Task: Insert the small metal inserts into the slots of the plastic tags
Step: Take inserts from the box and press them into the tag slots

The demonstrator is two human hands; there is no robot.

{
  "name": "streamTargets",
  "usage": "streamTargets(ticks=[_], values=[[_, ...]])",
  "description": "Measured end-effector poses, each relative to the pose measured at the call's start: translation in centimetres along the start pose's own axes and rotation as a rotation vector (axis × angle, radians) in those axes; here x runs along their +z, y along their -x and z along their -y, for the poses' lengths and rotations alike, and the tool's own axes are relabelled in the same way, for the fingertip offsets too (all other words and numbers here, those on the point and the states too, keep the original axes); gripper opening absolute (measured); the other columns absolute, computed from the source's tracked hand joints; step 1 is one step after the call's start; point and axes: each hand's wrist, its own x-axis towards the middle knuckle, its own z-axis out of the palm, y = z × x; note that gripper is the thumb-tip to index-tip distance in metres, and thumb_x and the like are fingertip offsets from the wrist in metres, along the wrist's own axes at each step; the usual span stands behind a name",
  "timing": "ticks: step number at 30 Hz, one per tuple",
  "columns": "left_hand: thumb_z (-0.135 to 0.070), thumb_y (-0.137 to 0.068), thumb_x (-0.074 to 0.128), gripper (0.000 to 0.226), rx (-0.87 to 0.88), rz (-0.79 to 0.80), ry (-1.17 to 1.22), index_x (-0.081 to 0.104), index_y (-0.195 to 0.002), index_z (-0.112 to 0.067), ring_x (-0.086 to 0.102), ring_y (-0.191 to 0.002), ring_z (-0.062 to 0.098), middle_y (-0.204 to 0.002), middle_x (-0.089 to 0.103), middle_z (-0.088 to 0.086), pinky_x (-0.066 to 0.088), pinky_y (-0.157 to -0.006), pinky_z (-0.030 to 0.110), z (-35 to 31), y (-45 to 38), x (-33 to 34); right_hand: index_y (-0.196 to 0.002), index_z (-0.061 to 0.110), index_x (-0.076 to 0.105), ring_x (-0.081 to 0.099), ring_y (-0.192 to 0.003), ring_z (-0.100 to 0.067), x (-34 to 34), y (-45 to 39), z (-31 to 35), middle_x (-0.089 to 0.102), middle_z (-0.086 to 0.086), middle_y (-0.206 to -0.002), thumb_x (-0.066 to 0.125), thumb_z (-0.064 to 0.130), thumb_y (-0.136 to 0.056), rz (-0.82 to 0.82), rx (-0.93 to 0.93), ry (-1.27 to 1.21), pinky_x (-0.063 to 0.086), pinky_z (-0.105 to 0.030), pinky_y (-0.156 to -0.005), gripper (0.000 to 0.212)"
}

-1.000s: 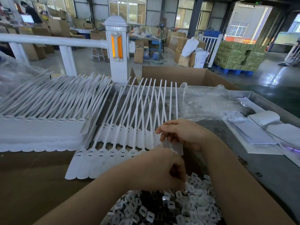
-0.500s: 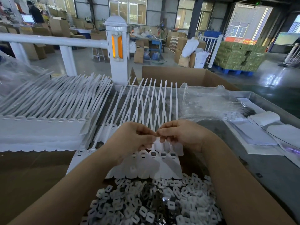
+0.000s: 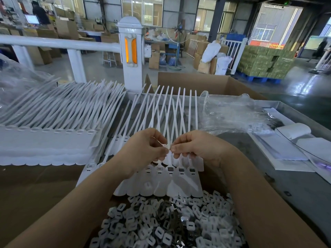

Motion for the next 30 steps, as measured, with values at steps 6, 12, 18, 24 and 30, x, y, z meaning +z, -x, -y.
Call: streamTargets(ticks=[6, 12, 18, 24, 30], values=[[-0.009, -0.085, 0.074, 0.019, -0.040, 0.050, 0.053, 0.062, -0.099, -0.015, 0.071, -0.071, 0.018, -0.076, 0.075, 0.003, 0.059, -0.069, 0.026, 0.09, -0.07, -0.39, -0.084, 0.017, 0.075, 0.057, -0.059, -0.001, 0.31, -0.11, 0.33, 0.076, 0.003, -0.078, 0.074, 0.022, -0.087, 0.010, 0.024, 0.021, 0.045, -0.017, -0.054, 0.006], [-0.007, -0.080, 0.079, 0.022, -0.063, 0.101, 0.123, 0.066, -0.098, -0.008, 0.069, -0.077, 0.021, -0.083, 0.075, 0.008, 0.060, -0.077, 0.033, 0.29, -0.14, -0.65, -0.087, 0.012, 0.074, 0.058, -0.056, -0.002, 0.39, -0.27, 0.22, 0.074, 0.000, -0.074, 0.071, 0.017, -0.090, -0.034, 0.043, -0.059, 0.045, -0.017, -0.051, 0.006], [-0.001, -0.076, 0.080, 0.023, -0.077, 0.058, 0.191, 0.067, -0.095, -0.005, 0.068, -0.072, 0.019, -0.080, 0.074, 0.011, 0.059, -0.073, 0.030, 0.48, -0.21, -0.49, -0.086, 0.014, 0.074, 0.058, -0.057, -0.005, 0.44, -0.22, 0.14, 0.074, -0.002, -0.075, 0.071, 0.019, -0.090, -0.023, 0.031, -0.083, 0.045, -0.019, -0.052, 0.008], [0.000, -0.074, 0.079, 0.030, -0.122, 0.030, 0.230, 0.065, -0.099, -0.009, 0.066, -0.069, 0.018, -0.082, 0.075, 0.009, 0.059, -0.069, 0.029, 0.53, -0.26, -0.41, -0.089, 0.013, 0.073, 0.060, -0.058, -0.006, 0.48, -0.18, 0.03, 0.074, -0.002, -0.075, 0.069, 0.017, -0.092, -0.029, 0.030, -0.125, 0.045, -0.020, -0.053, 0.006], [-0.002, -0.076, 0.077, 0.028, -0.128, 0.001, 0.251, 0.065, -0.099, -0.012, 0.066, -0.068, 0.014, -0.085, 0.076, 0.009, 0.056, -0.065, 0.022, 0.64, -0.27, -0.51, -0.093, 0.014, 0.073, 0.062, -0.061, -0.005, 0.36, -0.14, 0.03, 0.076, -0.001, -0.080, 0.071, 0.018, -0.091, 0.001, 0.023, -0.104, 0.047, -0.018, -0.053, 0.005]])
